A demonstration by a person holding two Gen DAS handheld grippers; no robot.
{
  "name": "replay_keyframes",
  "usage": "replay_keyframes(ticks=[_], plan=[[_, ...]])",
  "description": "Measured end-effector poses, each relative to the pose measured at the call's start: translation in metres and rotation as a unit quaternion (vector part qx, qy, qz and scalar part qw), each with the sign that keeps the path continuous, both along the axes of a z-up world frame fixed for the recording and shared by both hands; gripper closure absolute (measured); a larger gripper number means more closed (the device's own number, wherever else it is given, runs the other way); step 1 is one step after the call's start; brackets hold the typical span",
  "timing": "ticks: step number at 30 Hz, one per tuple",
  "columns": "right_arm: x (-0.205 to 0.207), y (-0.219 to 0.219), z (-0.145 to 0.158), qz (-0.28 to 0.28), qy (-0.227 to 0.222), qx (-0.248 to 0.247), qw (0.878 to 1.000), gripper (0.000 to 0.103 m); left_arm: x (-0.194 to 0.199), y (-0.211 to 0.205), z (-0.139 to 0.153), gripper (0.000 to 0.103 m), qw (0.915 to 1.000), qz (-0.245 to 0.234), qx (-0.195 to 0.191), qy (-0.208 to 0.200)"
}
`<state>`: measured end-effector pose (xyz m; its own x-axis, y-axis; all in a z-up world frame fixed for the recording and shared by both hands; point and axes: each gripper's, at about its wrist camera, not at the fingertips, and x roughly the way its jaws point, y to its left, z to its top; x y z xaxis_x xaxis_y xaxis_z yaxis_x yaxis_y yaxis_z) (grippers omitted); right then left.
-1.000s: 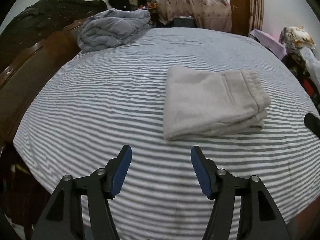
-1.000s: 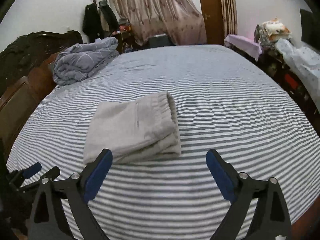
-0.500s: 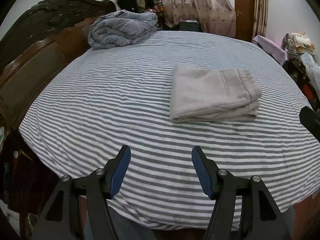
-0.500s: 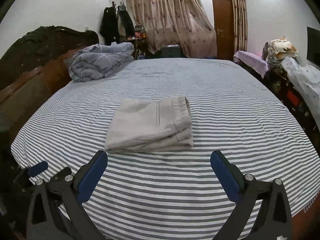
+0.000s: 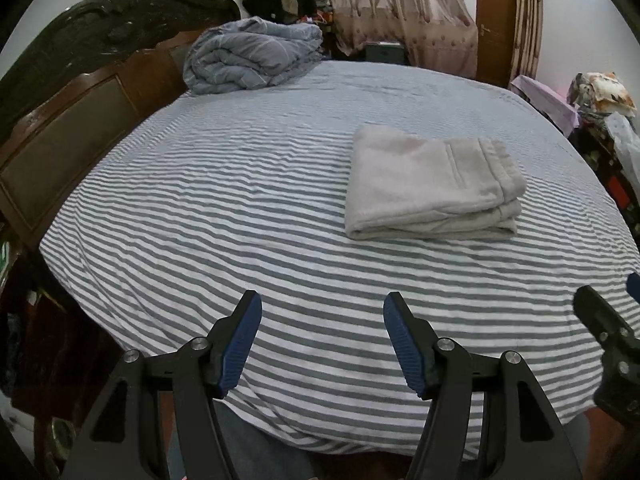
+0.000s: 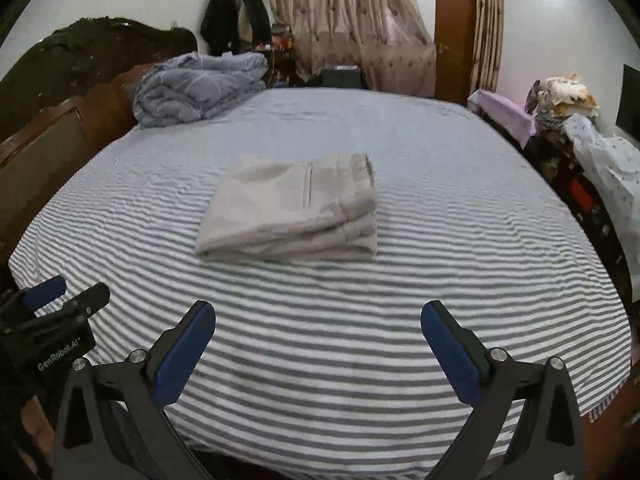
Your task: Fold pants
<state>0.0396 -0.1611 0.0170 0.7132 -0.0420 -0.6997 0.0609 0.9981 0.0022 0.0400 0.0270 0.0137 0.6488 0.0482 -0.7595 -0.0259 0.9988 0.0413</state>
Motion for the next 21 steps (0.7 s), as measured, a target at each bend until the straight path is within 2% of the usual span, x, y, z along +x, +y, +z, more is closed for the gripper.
replay_keyframes(ticks=[7, 21], plan=[[-0.002, 0.007, 0.0, 0.005, -0.008, -0.031, 0.999, 0.001, 0.0, -0.004, -0.004, 0.039, 0.9999, -0.009, 0.004, 0.009], [-0.002, 0.009, -0.004, -0.001, 0.001, -0.021, 1.0, 0.001, 0.002, -0.01, -0.012, 0.039, 0.9996, -0.013, 0.022, 0.014]])
